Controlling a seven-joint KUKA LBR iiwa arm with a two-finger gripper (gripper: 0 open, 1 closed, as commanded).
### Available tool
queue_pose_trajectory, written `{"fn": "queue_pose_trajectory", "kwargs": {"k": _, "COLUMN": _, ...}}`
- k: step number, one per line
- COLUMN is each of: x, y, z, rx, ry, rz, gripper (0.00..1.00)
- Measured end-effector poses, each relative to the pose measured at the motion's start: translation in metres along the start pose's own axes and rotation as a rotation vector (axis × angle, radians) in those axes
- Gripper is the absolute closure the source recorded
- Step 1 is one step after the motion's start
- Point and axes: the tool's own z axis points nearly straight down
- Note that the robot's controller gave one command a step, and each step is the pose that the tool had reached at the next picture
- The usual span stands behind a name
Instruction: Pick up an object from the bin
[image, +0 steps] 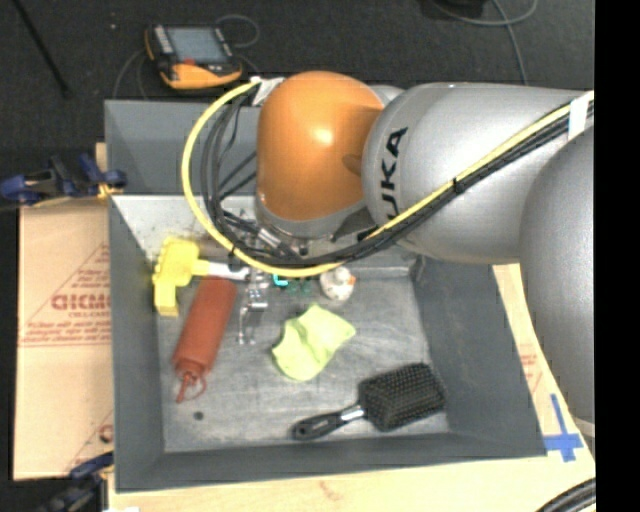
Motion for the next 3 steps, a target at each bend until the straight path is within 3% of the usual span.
{"fn": "queue_pose_trajectory", "kwargs": {"k": 1, "x": -0.002, "y": -0.001, "z": -0.005, "rx": -0.001, "ry": -0.008, "rz": 0.003, "gripper": 0.00}}
{"fn": "queue_pose_trajectory", "kwargs": {"k": 2, "x": -0.033, "y": 0.012, "z": 0.044, "rx": -0.003, "ry": -0.017, "rz": -0.030, "gripper": 0.00}}
{"fn": "queue_pose_trajectory", "kwargs": {"k": 3, "x": -0.052, "y": 0.015, "z": 0.077, "rx": 0.001, "ry": -0.007, "rz": -0.218, "gripper": 0.00}}
